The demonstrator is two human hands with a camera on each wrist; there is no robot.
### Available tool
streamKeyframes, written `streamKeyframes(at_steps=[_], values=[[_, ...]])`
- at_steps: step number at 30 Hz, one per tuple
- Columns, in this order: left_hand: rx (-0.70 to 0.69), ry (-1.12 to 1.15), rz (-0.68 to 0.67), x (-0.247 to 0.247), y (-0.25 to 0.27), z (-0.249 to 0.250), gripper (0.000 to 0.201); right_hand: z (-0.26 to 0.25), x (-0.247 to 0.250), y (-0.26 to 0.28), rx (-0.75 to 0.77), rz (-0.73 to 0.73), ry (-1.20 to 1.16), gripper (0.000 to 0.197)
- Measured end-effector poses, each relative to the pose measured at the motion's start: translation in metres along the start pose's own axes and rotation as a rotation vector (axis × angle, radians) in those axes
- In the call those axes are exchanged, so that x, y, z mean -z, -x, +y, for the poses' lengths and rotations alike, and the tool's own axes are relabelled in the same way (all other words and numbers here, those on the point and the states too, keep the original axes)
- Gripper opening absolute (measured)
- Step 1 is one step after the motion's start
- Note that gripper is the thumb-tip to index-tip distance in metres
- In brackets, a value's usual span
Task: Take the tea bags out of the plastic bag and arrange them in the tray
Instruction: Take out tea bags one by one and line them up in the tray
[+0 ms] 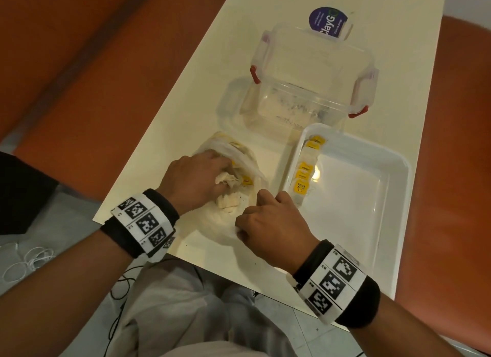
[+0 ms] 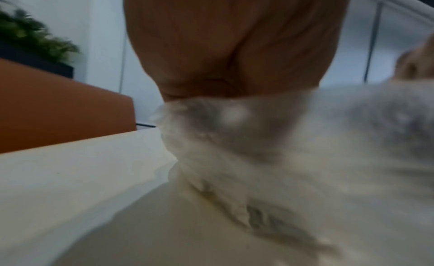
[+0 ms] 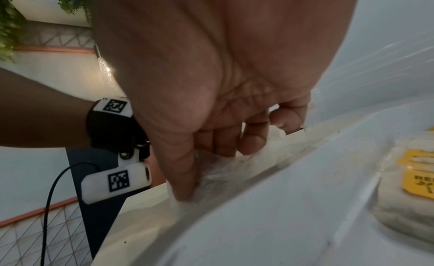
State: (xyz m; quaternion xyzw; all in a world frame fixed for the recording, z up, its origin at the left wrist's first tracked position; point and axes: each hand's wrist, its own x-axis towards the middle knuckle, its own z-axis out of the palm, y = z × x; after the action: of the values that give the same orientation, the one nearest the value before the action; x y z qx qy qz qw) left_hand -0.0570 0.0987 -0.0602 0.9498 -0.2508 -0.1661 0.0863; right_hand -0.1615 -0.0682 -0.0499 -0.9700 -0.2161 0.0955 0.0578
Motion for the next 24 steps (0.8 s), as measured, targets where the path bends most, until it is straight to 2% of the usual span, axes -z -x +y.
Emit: streamKeyframes(at_steps=[6, 11, 14, 18, 24], values=[[-0.035, 0.165, -0.037, 0.006, 0.007, 0.004, 0.022, 0.0, -0.001, 0.002, -0.003, 0.014, 0.004, 0.021], [-0.185, -0.122, -0.083, -0.002, 0.011, 0.015, 0.037, 0.001, 0.0, 0.001, -0.014, -0.008, 0.016, 0.018], [-0.22, -0.272, -0.119, -0.01, 0.015, 0.02, 0.029, 0.001, -0.001, 0.003, -0.014, -0.003, 0.001, 0.017], [-0.231, -0.317, -0.14, -0.018, 0.015, 0.023, 0.038, 0.001, -0.001, 0.003, -0.014, -0.025, -0.012, 0.018], [-0.178, -0.237, -0.106, -0.012, 0.008, 0.022, 0.03, 0.0, 0.0, 0.004, -0.023, -0.025, -0.001, 0.017]])
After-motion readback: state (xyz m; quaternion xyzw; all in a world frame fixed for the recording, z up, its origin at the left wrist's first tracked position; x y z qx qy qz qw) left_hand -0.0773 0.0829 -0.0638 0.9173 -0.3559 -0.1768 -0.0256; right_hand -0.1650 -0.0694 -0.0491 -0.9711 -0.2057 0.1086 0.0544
